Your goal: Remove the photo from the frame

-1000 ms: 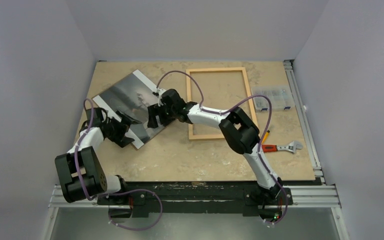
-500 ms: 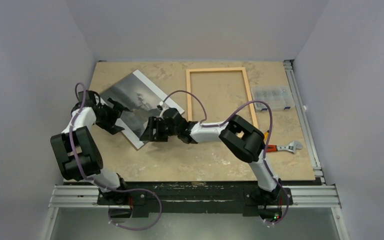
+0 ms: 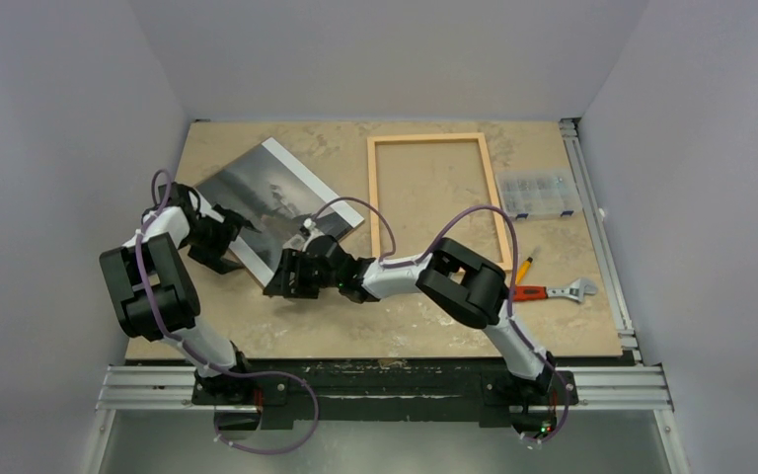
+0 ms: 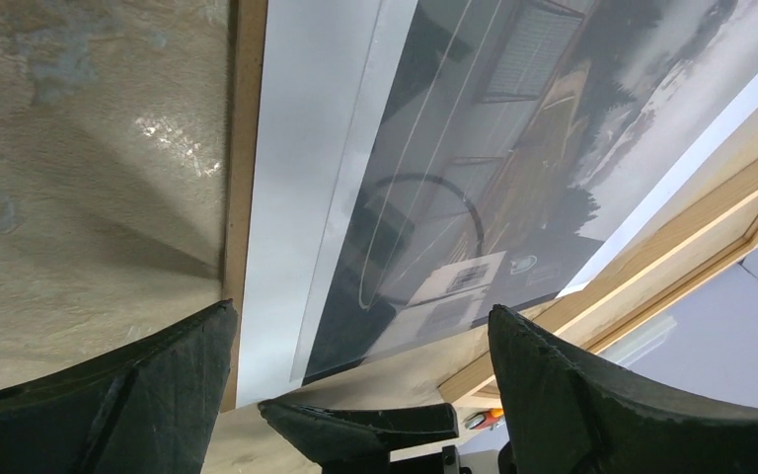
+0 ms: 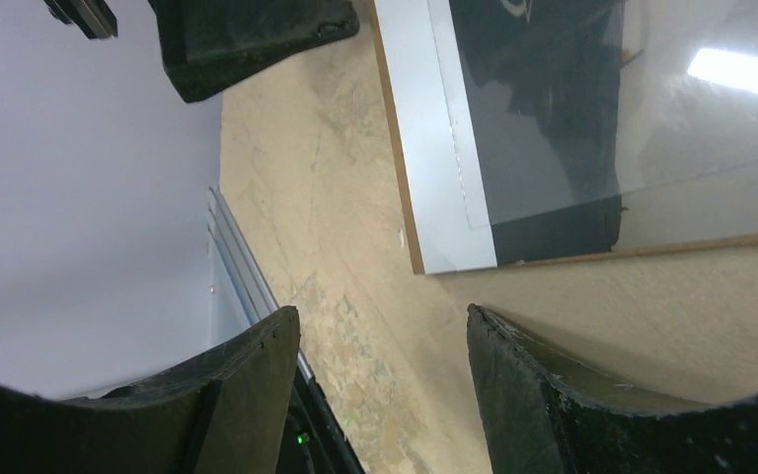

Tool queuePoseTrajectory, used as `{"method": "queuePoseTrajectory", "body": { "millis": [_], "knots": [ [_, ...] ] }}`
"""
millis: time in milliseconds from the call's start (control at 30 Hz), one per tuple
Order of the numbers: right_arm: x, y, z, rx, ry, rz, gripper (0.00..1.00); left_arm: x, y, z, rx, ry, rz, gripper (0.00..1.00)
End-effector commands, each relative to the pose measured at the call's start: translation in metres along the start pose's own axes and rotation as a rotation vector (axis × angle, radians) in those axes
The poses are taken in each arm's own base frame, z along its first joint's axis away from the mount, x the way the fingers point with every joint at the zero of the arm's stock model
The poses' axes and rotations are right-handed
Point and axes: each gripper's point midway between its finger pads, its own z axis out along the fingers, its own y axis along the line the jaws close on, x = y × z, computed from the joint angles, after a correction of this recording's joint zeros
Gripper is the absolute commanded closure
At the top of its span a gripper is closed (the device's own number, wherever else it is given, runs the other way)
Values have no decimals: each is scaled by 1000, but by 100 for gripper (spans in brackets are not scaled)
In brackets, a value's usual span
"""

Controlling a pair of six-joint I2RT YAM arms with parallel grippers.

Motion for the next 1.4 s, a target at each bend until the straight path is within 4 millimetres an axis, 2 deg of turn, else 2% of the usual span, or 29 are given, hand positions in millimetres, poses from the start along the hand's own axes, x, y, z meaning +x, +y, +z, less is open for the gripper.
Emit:
{"method": "queuePoseTrajectory", "body": {
  "millis": [0,267,500,833,1000,1133,1367],
  "knots": [
    [-10,-7,12,43,-64,-5,38,-3,4,3,-20,2,-2,5],
    [-13,3,20,13,-72,-23,38,-3,3,4,-15,11,-2,5],
    [-14,13,23,-19,-53,-114,37,-5,-1,-6,-4,-10,33,6],
    [-22,37,13,-102,-81,-285,37,-4,6,-16,-25,-52,56,5],
    [-30,47,10,-120,-95,-353,37,-2,7,-27,-22,-96,79,5],
    [-31,55,9,-140,-91,-370,37,6,8,-34,-4,-103,109,4],
    [-32,62,7,-162,-88,-378,37,28,16,-25,48,-35,107,4]
  ]
}}
